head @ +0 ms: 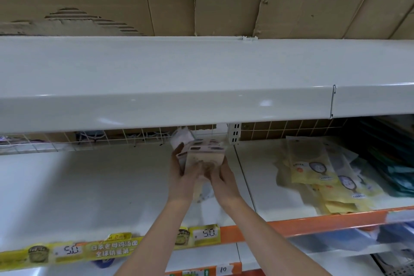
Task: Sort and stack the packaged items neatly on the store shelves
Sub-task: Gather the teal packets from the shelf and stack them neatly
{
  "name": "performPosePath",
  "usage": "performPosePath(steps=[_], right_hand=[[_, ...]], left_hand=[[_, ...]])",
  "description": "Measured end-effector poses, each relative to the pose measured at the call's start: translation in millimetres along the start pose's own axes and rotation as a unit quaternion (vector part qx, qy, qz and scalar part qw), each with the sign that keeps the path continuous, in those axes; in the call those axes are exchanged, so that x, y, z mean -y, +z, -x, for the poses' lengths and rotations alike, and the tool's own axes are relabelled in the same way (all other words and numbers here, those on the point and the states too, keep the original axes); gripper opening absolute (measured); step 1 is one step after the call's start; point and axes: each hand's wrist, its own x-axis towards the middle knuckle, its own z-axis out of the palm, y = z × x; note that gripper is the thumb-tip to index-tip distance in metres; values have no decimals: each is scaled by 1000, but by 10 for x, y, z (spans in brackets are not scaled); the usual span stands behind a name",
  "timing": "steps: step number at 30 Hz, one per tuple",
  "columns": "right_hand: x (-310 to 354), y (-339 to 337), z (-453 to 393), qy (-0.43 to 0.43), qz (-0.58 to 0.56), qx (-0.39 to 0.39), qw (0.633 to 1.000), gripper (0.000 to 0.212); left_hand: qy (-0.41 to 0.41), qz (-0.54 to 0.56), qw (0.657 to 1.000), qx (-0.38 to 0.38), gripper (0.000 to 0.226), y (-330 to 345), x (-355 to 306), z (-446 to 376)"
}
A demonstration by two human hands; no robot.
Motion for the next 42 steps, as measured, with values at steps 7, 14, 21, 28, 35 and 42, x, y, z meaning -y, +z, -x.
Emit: performPosePath(steps=[7, 14, 21, 28, 35, 42], right_hand=[[-7, 83, -69, 22, 17, 31, 999, 47], [65, 287, -105, -59, 80, 89, 991, 53], [-127, 298, -315, 27, 421, 138, 896, 32], [-321, 422, -493, 12, 612, 90, 786, 34], [-263, 343, -384, -40, 580, 44, 812, 23], [97, 484, -110, 114, 66, 23, 991, 29]], left_hand=[[-70, -18, 997, 21, 35, -86, -39, -42], [-41, -27, 999, -19, 48, -277, -72, -66], [-165, 2, 978, -128, 21, -888, 31, -91], [-253, -2, 959, -129, 51, -1322, 162, -127], [-294, -1, 940, -172, 36, -1343, 330, -221], [-279, 21, 943, -178, 21, -1163, 334, -282]])
